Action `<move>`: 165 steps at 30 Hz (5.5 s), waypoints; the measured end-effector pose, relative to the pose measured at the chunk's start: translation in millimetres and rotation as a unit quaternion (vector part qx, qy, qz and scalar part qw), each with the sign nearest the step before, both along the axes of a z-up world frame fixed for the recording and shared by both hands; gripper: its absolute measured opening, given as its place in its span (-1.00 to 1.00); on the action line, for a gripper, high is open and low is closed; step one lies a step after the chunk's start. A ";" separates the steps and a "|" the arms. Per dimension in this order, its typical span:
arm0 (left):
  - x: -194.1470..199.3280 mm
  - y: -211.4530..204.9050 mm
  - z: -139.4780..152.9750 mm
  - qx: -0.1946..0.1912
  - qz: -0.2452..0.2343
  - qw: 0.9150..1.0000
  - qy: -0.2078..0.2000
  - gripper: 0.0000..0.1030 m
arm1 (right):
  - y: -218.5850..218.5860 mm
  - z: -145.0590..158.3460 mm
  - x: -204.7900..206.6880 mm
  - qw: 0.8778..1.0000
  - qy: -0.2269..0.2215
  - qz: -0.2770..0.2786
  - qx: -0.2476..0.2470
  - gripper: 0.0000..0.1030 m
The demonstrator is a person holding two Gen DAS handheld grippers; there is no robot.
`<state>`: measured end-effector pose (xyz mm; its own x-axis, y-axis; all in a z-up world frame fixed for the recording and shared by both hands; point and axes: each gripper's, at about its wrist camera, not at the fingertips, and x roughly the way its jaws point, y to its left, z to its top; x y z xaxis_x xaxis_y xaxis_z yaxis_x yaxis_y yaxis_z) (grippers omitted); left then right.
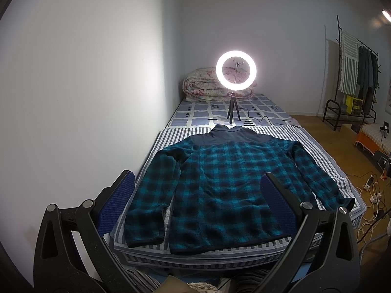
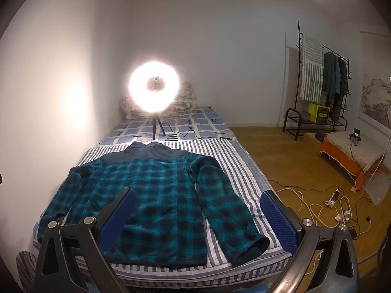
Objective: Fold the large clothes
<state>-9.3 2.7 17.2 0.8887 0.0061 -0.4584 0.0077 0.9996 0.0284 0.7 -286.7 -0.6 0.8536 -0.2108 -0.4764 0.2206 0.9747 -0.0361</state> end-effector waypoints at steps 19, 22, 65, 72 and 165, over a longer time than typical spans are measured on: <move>13.2 21.6 -34.3 0.028 0.041 0.999 0.008 1.00 | 20.3 6.5 28.6 1.000 -0.002 0.028 -0.008 0.99; 14.3 33.6 -44.0 0.030 0.055 0.998 0.015 1.00 | 27.8 6.8 44.8 0.999 -0.002 0.048 -0.003 0.99; 64.7 135.9 -193.3 -0.012 0.093 0.980 0.174 0.02 | 361.6 -302.9 356.8 0.818 0.382 0.354 0.245 -0.08; 72.4 139.9 -198.2 -0.011 0.093 0.979 0.181 0.02 | 377.2 -311.8 367.3 0.812 0.376 0.363 0.260 -0.99; 84.5 95.0 -210.3 -0.105 -0.099 0.967 0.208 -0.39 | 232.0 -290.7 362.4 0.840 0.359 0.297 0.277 -0.30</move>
